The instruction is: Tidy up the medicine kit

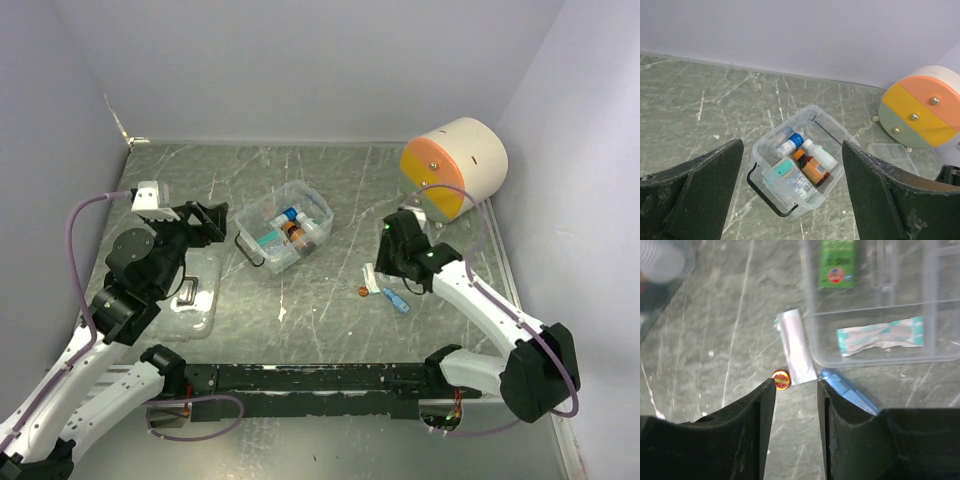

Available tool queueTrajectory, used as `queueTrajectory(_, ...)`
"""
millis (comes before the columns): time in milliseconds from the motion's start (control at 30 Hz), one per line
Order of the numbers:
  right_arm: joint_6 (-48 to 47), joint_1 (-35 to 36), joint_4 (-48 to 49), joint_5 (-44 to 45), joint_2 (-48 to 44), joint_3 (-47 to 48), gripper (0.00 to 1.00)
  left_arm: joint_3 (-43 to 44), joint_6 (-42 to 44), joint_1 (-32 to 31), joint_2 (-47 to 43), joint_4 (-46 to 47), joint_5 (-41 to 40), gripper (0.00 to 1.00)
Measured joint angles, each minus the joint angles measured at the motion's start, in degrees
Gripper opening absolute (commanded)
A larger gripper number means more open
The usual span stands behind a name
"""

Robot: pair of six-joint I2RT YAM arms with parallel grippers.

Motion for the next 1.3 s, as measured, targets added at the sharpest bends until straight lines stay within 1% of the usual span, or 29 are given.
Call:
queueTrajectory(67, -0.7, 3.7, -0.2, 0.5, 0.7, 0.1, 0.3, -1.0, 0.4, 0.0, -0.7, 1.4, 1.6, 0.91)
queueTrajectory(133, -1.5, 6.1, -0.4, 1.0, 2.8, 0.8, 0.27, -2.2, 0.9, 0.0, -1.4, 3.1, 3.3, 0.91)
queueTrajectory(233, -2.6, 7.2, -0.4, 1.6, 8.1, 2.7, 0.26, -4.0, 1.3, 0.0, -2.5, 5.1, 5.2, 0.91)
queueTrajectory(333, -4.1, 7.7, -0.2, 2.1, 13.2, 4.5, 0.26, -4.5, 1.6, 0.0, -3.0, 5.8, 5.4, 0.91)
queueTrajectory(700, -9.5, 8.1, 1.2, 2.5, 26.7, 11.6, 0.23, -4.9, 2.2, 0.0, -2.9, 7.7, 5.4, 0.9)
queueTrajectory(967, -10.8, 8.1, 1.6, 2.6, 30.7, 13.6, 0.22, -5.2, 2.4, 0.0, -2.5, 7.8, 5.4, 0.9)
queueTrajectory(1200, -10.7, 7.7, 1.2, 2.5, 32.7, 13.1, 0.25, -5.2, 2.4, 0.0, -1.7, 7.8, 5.4, 0.91)
queueTrajectory(1300, -10.7, 7.2, 1.4, 2.3, 32.9, 13.0, 0.25, -5.2, 2.3, 0.0, -1.6, 7.8, 5.4, 0.9)
